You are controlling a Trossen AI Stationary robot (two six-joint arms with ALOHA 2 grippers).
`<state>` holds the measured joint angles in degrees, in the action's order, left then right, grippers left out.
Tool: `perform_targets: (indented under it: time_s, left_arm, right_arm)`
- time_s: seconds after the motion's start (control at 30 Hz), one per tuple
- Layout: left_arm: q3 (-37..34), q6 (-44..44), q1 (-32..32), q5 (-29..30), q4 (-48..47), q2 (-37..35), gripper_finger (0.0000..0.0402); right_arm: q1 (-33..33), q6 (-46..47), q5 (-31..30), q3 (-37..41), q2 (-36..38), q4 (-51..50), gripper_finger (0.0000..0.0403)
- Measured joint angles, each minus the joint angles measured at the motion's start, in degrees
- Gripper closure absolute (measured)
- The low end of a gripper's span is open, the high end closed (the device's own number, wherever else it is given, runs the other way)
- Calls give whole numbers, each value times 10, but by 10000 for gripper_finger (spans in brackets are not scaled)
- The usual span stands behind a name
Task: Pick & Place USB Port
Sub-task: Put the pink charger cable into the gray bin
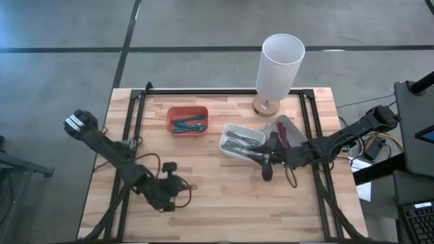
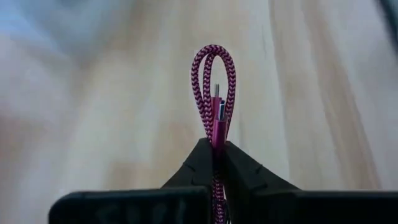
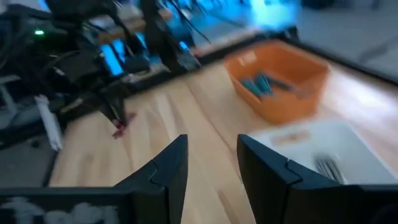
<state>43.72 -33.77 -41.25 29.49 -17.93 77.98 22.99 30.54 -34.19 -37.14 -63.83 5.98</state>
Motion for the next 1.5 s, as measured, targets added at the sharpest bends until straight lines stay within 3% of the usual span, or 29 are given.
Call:
perform_targets:
  time_s: [0.17,0.3,0.37,0.43,0.53,0.6,0.8,0.97,1.33,1.5]
  left_arm:
    - [35,89,4,146,72,-12,385]
    - [45,209,20,179,221,-20,385]
    - [45,273,33,151,299,-20,385]
    - [45,316,51,82,372,-20,385]
    - [45,328,86,-30,442,-19,385]
    - [45,328,110,-72,460,-16,386]
    - [44,329,177,-97,465,-4,385]
    - [44,329,221,-170,483,0,386]
    - [42,355,240,-221,510,0,386]
    - [39,354,239,-232,516,0,386]
  right_arm:
    - [0,-88,13,2,0,76,255]
    - [0,-109,13,3,0,80,245]
    - [0,-113,14,4,0,80,241]
    - [0,-119,16,7,0,81,238]
    - [0,-128,25,10,0,80,235]
    - [0,-128,50,10,0,82,232]
    - [0,-206,102,11,-57,195,219]
    - [0,-295,109,-4,-142,295,207]
    - [0,-337,117,-134,-280,299,202]
    - [0,-384,87,-206,-323,272,202]
